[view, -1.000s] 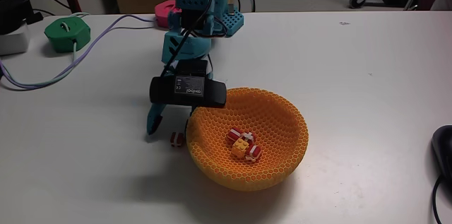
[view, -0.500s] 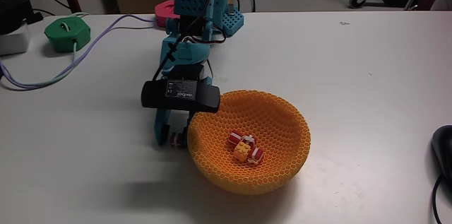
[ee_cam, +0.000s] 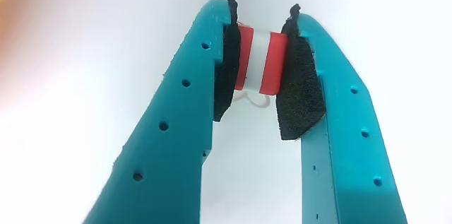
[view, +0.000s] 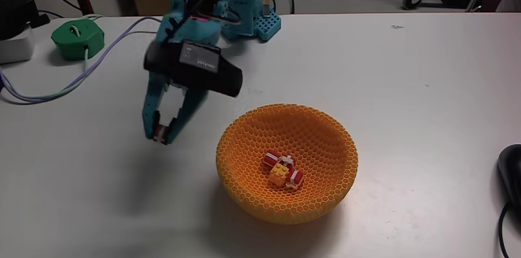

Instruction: Place cube pieces into the yellow basket

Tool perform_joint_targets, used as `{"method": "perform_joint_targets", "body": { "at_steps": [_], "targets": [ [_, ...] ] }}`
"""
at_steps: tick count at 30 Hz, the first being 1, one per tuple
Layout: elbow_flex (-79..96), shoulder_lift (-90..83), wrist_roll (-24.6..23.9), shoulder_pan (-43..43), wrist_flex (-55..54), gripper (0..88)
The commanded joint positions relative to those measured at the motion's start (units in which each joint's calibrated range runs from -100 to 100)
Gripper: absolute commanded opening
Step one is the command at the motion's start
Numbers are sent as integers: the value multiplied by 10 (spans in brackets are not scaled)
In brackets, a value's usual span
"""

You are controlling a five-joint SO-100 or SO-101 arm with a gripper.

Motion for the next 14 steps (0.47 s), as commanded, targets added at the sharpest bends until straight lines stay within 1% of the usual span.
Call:
{"method": "perform_joint_targets", "body": {
  "at_steps": [1, 3, 5, 8, 10, 13, 14],
  "targets": [
    [-34, -113, 7, 0, 15, 0],
    [-47, -128, -1, -38, 31, 0],
    [-57, -127, -16, -98, 54, 0],
    [-43, -102, -44, -197, 53, 0],
    [-29, -87, -59, -247, 52, 0],
    [-16, -75, -69, -286, 42, 0],
    [-15, -74, -72, -290, 42, 27]
  ]
}}
